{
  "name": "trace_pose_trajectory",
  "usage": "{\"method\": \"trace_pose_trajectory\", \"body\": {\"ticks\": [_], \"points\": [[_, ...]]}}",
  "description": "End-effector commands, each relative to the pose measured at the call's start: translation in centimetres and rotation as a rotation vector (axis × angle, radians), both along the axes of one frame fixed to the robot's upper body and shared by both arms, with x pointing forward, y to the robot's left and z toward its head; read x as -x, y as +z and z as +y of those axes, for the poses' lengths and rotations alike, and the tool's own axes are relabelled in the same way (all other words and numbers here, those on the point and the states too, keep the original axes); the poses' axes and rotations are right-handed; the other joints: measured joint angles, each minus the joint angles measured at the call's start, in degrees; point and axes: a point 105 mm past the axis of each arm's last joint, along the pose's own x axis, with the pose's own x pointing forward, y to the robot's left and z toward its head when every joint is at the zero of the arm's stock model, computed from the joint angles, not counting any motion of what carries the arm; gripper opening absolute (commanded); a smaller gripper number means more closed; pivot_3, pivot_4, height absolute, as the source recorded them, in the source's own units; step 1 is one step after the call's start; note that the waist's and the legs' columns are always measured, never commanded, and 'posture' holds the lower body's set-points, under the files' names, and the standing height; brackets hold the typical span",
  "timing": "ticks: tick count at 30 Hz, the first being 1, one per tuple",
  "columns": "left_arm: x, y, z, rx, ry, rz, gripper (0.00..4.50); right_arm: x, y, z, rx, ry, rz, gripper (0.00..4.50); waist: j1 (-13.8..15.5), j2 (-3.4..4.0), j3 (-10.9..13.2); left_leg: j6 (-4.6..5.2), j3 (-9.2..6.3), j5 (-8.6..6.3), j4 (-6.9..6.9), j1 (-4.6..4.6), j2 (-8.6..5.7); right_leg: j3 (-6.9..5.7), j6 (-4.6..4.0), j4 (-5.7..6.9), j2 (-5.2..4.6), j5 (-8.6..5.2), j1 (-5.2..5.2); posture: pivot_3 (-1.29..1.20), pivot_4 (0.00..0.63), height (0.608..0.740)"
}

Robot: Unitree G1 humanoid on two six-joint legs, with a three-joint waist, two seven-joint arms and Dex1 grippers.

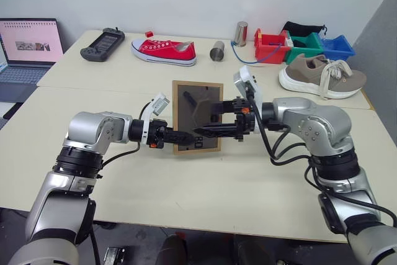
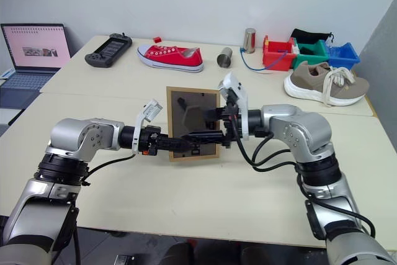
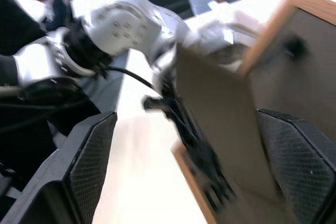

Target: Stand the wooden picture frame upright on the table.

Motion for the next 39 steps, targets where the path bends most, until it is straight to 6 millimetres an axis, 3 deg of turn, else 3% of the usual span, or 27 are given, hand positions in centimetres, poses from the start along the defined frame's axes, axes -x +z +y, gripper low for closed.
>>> {"method": "trace_pose_trajectory", "body": {"ticks": [1,5,10,12,15,18,22,28,33,39], "points": [[0.5,1.8,-0.3,0.060,-0.038,-0.021,1.29,-1.9,0.8,-3.4,0.031,-0.121,-0.105,4.45,0.0,0.00,0.0,0.00,0.00,0.00,0.00,0.00,-0.01,0.01,0.00,0.00,0.00,0.00,0.00,0.00,0.150,0.740],[1.4,2.6,-0.3,0.125,-0.044,0.067,1.29,-2.9,0.0,-8.3,0.180,-0.206,-0.241,4.45,0.1,-0.01,0.0,0.00,0.01,-0.01,-0.01,-0.03,-0.02,0.01,0.00,-0.08,0.00,0.00,0.00,0.00,0.150,0.740],[3.2,2.4,-0.3,0.176,-0.048,0.304,1.29,-2.8,-2.6,-10.3,0.396,-0.114,-0.673,4.45,-0.1,-0.02,0.0,0.02,0.01,-0.02,-0.01,-0.07,-0.02,0.02,0.06,-0.12,0.00,-0.04,-0.01,0.00,0.150,0.740],[3.5,2.8,-0.5,0.234,-0.052,0.387,1.29,-2.4,-3.4,-9.6,0.429,-0.046,-0.873,4.45,-0.5,-0.02,0.0,0.02,0.02,-0.01,0.01,-0.06,-0.02,0.03,0.07,-0.11,0.00,-0.04,-0.01,0.00,0.150,0.740],[4.1,3.1,-1.0,0.292,-0.097,0.453,1.29,-2.0,-2.6,-7.4,0.371,0.009,-1.217,4.45,-1.2,-0.03,0.0,0.02,0.02,-0.01,0.08,-0.03,-0.01,0.05,0.07,0.01,0.00,-0.04,-0.01,0.00,0.150,0.740],[4.8,3.1,-1.6,0.312,-0.137,0.483,1.29,-1.8,-1.6,-5.7,0.280,0.036,-1.428,4.45,-1.8,-0.03,0.0,0.01,0.03,0.01,0.07,0.04,0.00,0.08,0.05,0.12,0.00,-0.03,0.02,0.00,0.150,0.740],[5.9,3.2,-2.4,0.331,-0.186,0.515,1.29,-1.6,-0.6,-3.5,0.181,0.073,-1.594,4.45,-1.6,-0.03,0.0,-0.03,-0.01,0.03,0.09,0.06,-0.01,0.07,0.04,0.14,-0.03,-0.02,0.05,0.00,0.150,0.740],[6.4,2.8,-2.6,0.338,-0.169,0.536,1.29,-0.8,-1.0,-1.9,0.113,0.175,-1.695,4.45,-1.4,-0.04,0.0,-0.24,-0.13,0.14,0.09,0.09,-0.03,0.02,0.03,0.13,-0.06,-0.01,0.11,0.00,0.150,0.740],[5.9,3.2,-2.5,0.362,-0.132,0.536,1.29,0.1,-1.2,-1.3,0.071,0.258,-1.776,3.50,-1.4,-0.04,0.0,-0.26,-0.15,0.16,0.11,0.11,-0.08,0.03,0.03,0.14,-0.07,-0.01,0.14,0.00,0.150,0.740],[6.4,2.8,-2.8,0.350,-0.126,0.524,1.29,-0.6,-1.1,-1.0,0.078,0.236,-1.779,2.16,-1.5,-0.04,0.0,-0.27,-0.15,0.17,0.10,0.23,-0.08,0.04,0.02,0.17,-0.07,-0.01,0.19,0.00,0.150,0.740]]}}
